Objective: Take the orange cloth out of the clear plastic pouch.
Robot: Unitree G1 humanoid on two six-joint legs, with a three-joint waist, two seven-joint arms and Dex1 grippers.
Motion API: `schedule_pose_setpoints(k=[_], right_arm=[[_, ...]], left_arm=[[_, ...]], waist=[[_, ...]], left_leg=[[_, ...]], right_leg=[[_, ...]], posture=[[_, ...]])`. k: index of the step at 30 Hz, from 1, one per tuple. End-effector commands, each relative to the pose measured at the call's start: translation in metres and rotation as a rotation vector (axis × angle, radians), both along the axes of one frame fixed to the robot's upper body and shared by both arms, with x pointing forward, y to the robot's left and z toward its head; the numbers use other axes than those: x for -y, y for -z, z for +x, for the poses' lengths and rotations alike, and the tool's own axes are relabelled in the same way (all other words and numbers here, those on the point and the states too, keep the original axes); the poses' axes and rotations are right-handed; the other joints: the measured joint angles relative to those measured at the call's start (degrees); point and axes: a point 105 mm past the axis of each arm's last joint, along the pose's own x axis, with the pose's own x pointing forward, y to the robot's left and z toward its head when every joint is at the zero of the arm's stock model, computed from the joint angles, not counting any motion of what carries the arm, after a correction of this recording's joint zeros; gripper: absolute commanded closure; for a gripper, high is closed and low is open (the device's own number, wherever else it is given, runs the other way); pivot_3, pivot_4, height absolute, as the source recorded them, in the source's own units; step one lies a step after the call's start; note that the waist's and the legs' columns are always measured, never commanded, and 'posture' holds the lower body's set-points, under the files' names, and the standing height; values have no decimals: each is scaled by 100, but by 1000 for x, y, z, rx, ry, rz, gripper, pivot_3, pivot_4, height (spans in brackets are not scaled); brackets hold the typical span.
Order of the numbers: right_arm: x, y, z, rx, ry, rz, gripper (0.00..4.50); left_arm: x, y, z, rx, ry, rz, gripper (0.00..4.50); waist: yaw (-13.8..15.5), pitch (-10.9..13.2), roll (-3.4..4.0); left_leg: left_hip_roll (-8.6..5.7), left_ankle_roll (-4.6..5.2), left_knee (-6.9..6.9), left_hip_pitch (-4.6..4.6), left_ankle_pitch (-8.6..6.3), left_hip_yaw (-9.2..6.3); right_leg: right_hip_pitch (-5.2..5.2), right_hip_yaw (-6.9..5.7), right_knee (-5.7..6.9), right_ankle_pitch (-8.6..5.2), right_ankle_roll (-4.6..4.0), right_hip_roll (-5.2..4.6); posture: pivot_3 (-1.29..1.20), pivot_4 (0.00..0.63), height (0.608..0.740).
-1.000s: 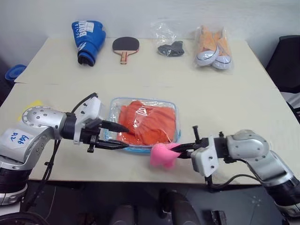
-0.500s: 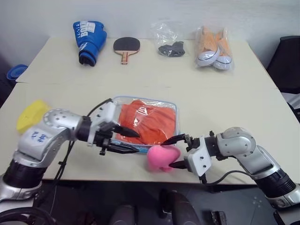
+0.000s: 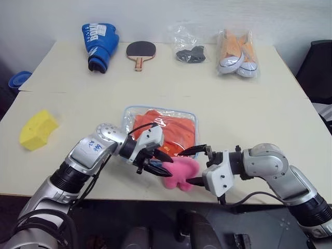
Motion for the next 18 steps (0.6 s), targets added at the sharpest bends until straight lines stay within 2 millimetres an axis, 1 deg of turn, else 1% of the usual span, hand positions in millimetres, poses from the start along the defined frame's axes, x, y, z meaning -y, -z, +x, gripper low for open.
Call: schedule_pose_setpoints(k=[1, 3, 5, 7, 9, 11, 13, 14, 16, 17, 18], right_arm=[[3, -4, -6, 41, 20, 9, 23], [9, -8, -8, 39, 51, 23, 23], [18, -21, -11, 30, 106, 62, 23], [29, -35, -16, -24, 182, 134, 23], [39, -48, -22, -123, 267, 230, 23], [47, -59, -24, -177, 331, 295, 23], [59, -65, -21, -189, 398, 326, 23], [64, -66, -18, -190, 424, 329, 0], [72, -65, -14, -193, 460, 323, 0], [74, -64, -13, -197, 469, 317, 0], [75, -62, -12, -196, 474, 309, 0]], left_arm=[[0, -16, 0, 78, 30, -36, 2051], [-2, -13, 0, 98, 29, -7, 2051], [0, -7, 0, 115, 37, 13, 2051], [2, 0, 3, 150, 34, 38, 2051], [4, 7, 8, 190, 28, 66, 2051], [4, 13, 12, 226, 26, 89, 2051], [6, 15, 12, 229, 28, 75, 2051], [8, 14, 12, 226, 25, 64, 2434], [11, 10, 10, 224, 32, 43, 2818], [12, 9, 10, 223, 35, 39, 3188], [12, 8, 10, 224, 34, 34, 3440]], waist=[[-3, 0, 0], [-5, 0, 0], [1, 0, 1], [9, 0, 0], [16, 0, 0], [13, 0, 0], [7, 0, 0], [6, 0, 0], [7, 0, 0], [7, 0, -1], [7, 1, -1]], left_leg=[[-1, 0, 0, 0, 0, 0], [0, 0, -1, -1, 0, 0], [-2, 1, 0, -1, 0, 1], [-3, 2, 0, -2, 0, 0], [-2, 3, -1, 1, 1, -5], [0, 4, -1, 3, 0, -11], [-1, 9, 0, 4, 0, -10], [-1, 11, 0, 5, -1, -9], [-3, 19, 0, 5, -1, -8], [-3, 21, -1, 4, -2, -9], [-3, 22, -1, 4, -2, -9]], right_leg=[[0, 0, 0, 0, 1, -1], [0, 0, -1, 0, 1, -1], [0, 1, -1, 1, 2, -2], [1, 0, -1, 2, 3, -3], [8, 0, -5, 3, 5, -4], [12, -4, -7, 3, 6, -3], [15, -3, -7, 5, 7, -5], [15, -2, -8, 6, 7, -5], [15, 0, -9, 8, 9, -6], [15, -1, -10, 8, 9, -6], [15, -1, -11, 8, 9, -6]], posture=[[0, 150, 740], [0, 150, 740], [0, 150, 740], [0, 150, 740], [0, 150, 740], [0, 150, 740], [0, 150, 740], [0, 150, 740], [0, 150, 740], [0, 150, 740], [0, 150, 740]])
